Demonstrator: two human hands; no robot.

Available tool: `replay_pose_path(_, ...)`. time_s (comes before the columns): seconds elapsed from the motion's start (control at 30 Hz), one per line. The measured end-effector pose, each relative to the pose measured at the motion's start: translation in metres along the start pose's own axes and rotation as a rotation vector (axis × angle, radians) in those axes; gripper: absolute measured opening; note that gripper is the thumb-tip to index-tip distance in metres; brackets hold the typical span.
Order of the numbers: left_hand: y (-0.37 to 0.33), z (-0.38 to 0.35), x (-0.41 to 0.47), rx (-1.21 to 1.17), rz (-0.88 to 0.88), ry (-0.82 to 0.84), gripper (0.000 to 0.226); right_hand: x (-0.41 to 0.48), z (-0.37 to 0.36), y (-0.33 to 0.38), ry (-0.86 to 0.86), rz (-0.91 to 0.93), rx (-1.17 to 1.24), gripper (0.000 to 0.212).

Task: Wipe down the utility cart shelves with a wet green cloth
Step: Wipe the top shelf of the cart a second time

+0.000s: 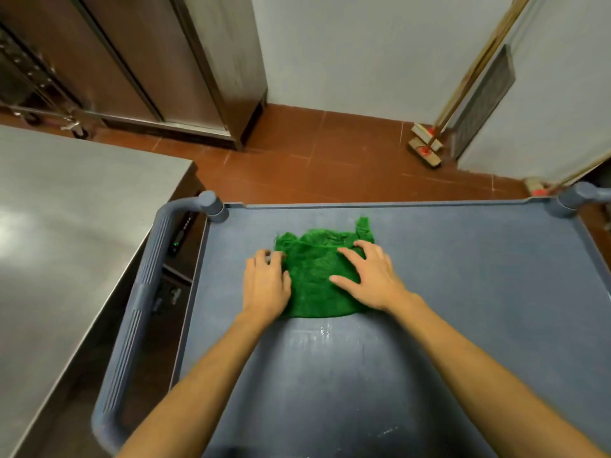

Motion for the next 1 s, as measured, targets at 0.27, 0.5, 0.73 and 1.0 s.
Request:
replay_pose_path(0.27,-0.033,-0.041,-0.003,0.389,-0.357,0.200,0.074,0.014,-0.025,-0.006,-0.023,0.125,-0.254,0.064)
replay_pose_path(0.5,-0.049,-0.036,-0.001,0.385,-0.308,0.143,0.041,0.007,-0.025,0.005,-0.051,0.098,-0.181,0.042)
replay_pose_path(0.73,-0.047,-0.041,-0.037,0.379,-0.335,0.159,0.035,-0.029,-0.043,0.005,-0.008,0.065,-0.161,0.039)
replay_pose_path(1.0,-0.043,-0.047,-0.091,0.356,-0.343,0.162,0.035,-0.079,-0.061,0.008,0.028,0.047,-0.149,0.039)
Point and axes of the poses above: each hand's wrist, its own x-axis towards the middle knuckle, its own z-axis out of the back of the hand, y = z × x, the point moved 6 cm from there along x, towards the middle knuckle, and after that the axes turned 13 degrees about x, right-handed, at the moved point
